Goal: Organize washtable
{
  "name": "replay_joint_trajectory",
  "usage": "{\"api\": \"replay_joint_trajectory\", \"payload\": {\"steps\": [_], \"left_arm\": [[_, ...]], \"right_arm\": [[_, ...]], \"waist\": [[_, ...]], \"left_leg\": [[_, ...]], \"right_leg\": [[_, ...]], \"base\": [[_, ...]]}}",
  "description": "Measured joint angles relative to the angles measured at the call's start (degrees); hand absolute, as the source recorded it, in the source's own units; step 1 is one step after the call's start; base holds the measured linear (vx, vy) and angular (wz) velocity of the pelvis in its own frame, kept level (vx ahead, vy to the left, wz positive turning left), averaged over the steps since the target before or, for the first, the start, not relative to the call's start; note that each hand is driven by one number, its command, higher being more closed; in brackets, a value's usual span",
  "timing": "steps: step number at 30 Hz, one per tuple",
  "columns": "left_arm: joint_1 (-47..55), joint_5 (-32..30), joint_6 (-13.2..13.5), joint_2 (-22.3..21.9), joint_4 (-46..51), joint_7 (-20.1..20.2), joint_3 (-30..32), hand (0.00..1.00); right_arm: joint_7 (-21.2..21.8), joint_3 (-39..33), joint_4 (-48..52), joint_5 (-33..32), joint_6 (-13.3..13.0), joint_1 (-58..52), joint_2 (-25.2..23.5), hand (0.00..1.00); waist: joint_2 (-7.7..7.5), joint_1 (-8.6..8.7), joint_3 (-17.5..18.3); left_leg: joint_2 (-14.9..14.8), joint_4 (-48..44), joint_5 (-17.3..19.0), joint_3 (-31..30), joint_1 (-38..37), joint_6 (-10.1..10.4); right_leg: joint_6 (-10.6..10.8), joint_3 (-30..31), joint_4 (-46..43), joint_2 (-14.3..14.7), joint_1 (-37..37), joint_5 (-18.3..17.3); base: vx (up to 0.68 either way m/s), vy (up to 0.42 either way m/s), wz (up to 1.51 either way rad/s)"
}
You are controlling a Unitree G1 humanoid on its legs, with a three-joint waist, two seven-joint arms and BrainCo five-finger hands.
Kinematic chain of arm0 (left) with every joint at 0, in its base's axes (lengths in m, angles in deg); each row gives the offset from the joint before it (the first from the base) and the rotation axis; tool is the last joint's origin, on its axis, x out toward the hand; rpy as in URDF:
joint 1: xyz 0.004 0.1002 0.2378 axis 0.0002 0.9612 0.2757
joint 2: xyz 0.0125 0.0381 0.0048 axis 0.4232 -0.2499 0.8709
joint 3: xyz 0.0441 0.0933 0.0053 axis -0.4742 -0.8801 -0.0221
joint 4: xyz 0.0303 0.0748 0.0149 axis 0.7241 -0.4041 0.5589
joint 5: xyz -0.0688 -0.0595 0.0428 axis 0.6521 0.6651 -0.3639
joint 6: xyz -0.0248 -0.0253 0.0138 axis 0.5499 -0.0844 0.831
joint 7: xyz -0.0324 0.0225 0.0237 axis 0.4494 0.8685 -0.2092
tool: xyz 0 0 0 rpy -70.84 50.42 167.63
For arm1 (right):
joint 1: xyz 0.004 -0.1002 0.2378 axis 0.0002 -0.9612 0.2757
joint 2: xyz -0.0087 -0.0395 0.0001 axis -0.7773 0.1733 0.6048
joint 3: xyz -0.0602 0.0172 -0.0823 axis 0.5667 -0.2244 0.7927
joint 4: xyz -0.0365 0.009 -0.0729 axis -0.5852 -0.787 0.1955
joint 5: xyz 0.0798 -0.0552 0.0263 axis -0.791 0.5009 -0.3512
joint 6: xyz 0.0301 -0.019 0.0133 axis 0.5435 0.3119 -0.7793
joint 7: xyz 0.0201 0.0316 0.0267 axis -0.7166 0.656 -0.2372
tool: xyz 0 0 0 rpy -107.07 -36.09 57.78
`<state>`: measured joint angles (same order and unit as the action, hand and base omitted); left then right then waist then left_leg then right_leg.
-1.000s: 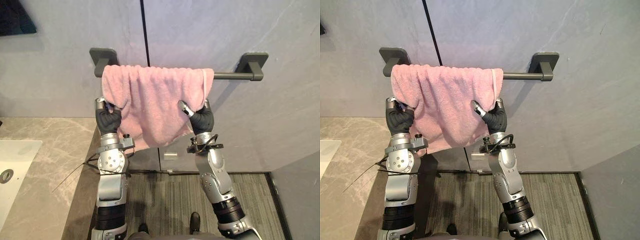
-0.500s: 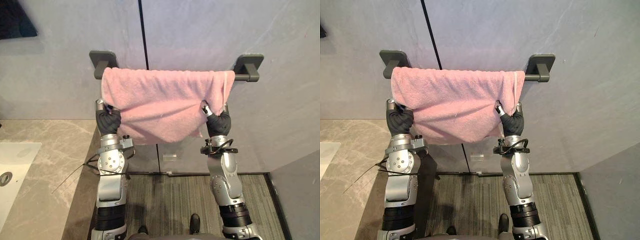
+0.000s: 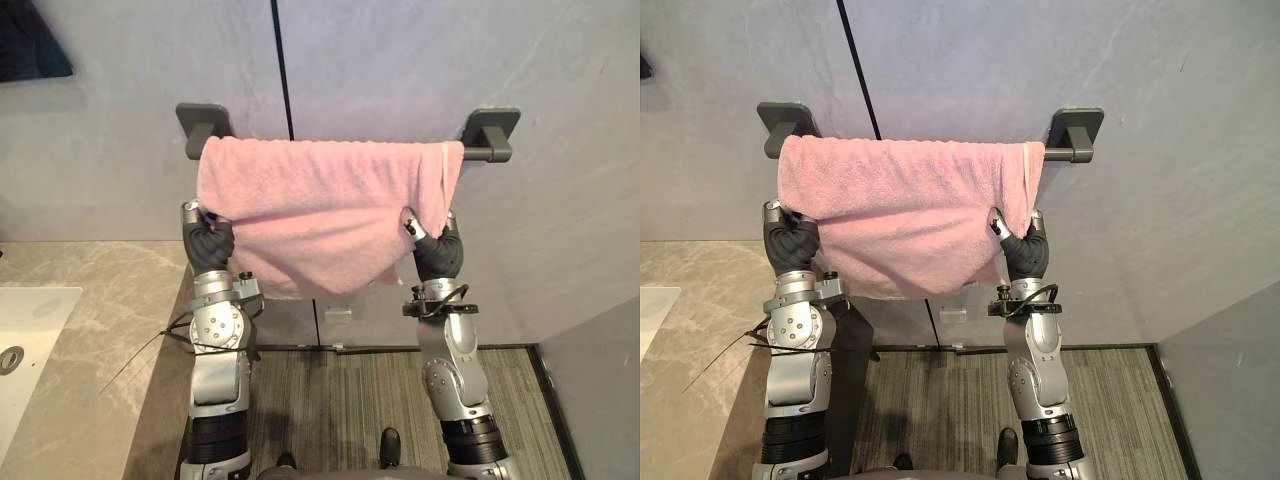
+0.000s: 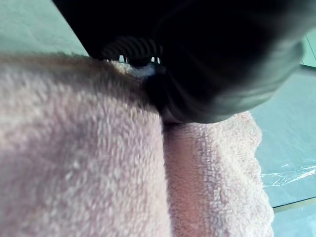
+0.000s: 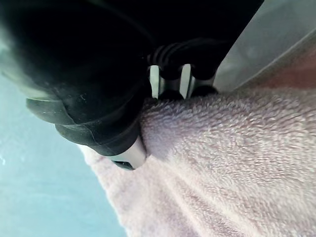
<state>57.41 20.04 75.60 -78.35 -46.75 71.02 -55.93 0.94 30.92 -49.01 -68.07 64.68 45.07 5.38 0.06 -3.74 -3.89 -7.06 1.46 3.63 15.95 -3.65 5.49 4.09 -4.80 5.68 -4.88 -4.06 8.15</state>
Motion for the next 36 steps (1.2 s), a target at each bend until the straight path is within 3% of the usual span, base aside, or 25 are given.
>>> {"api": "replay_joint_trajectory", "payload": {"steps": [20,30,36], "left_arm": [[4.8,0.0,0.6,-0.4,0.1,0.7,1.6,0.0],[15.5,-0.1,0.5,-0.5,-4.6,5.2,1.3,0.0],[21.2,-0.2,-0.5,-0.1,-12.5,8.4,0.1,0.0]], "right_arm": [[0.0,-2.3,0.0,1.8,1.1,-8.1,-0.2,0.0],[1.6,-2.1,-3.4,3.7,2.8,-17.6,0.2,0.0],[5.6,-0.6,-8.5,1.3,4.9,-24.4,0.5,0.0]], "waist": [[-0.01,0.09,0.1],[-0.33,-0.11,1.9],[-0.72,-0.24,2.2]], "left_leg": [[0.0,-0.4,0.0,-0.1,-0.2,0.0],[-0.1,-0.5,0.0,0.4,-0.5,0.0],[-0.8,-0.6,0.0,1.3,-1.0,0.0]], "right_leg": [[0.2,0.1,0.0,-0.1,0.2,0.3],[0.2,0.1,0.0,-0.1,0.5,0.3],[0.2,0.2,0.2,0.1,0.8,0.3]], "base": [[-0.02,-0.011,-0.01],[0.0,0.0,0.0],[-0.01,-0.011,-0.02]]}}
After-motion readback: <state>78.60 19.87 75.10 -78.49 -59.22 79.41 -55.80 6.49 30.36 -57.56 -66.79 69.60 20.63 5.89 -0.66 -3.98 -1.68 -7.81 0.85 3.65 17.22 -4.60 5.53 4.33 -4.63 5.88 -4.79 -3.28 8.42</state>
